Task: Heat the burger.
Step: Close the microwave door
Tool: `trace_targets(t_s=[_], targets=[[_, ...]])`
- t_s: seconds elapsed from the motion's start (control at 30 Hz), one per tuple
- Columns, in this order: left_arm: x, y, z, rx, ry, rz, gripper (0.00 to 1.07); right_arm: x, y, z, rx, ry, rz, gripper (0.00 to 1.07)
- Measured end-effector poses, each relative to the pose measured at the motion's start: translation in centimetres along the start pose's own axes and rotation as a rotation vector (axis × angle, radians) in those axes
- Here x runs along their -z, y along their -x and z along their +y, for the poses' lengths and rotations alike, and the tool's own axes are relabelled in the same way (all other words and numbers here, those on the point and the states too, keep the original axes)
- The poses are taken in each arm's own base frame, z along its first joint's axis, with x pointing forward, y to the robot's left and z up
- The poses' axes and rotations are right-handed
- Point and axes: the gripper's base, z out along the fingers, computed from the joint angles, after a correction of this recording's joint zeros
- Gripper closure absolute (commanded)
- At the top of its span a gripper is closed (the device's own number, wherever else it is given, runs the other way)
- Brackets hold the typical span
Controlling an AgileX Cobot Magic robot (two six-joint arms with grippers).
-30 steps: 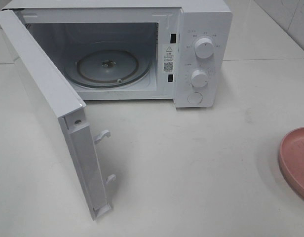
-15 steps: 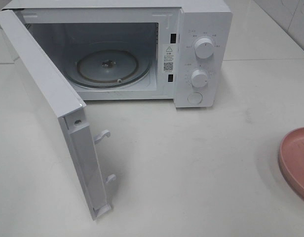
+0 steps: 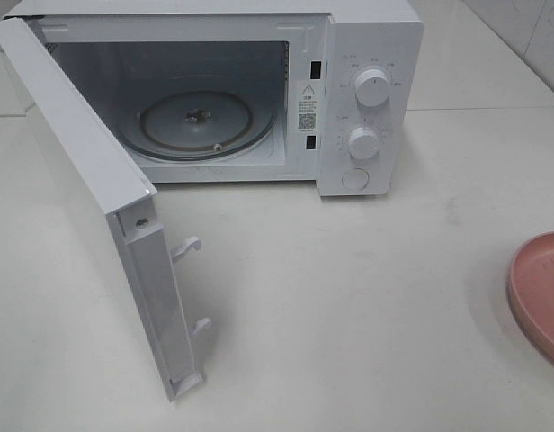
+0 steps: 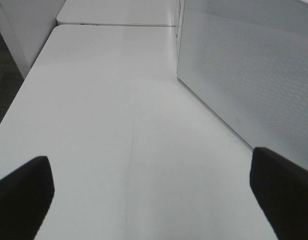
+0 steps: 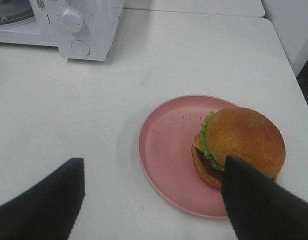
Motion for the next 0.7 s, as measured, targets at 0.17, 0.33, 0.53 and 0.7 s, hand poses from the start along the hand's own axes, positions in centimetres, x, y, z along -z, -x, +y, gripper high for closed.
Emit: trace_targets(t_s=[0.17,0.33,0.53,0.7], targets=[[0.0,0.0,0.0,0.0,0.0,0.0,0.07,0.0,0.0,0.0,-0.006,0.0,0.0,0.31],[0.0,0.0,0.0,0.0,0.0,0.0,0.07,0.0,0.0,0.0,-0.007,0.0,0.0,0.31],[0.0,0.0,0.0,0.0,0.0,0.0,0.07,0.0,0.0,0.0,-0.007,0.0,0.0,0.31],[0.0,0.0,0.0,0.0,0.0,0.0,0.07,0.0,0.0,0.0,-0.007,0.0,0.0,0.31]])
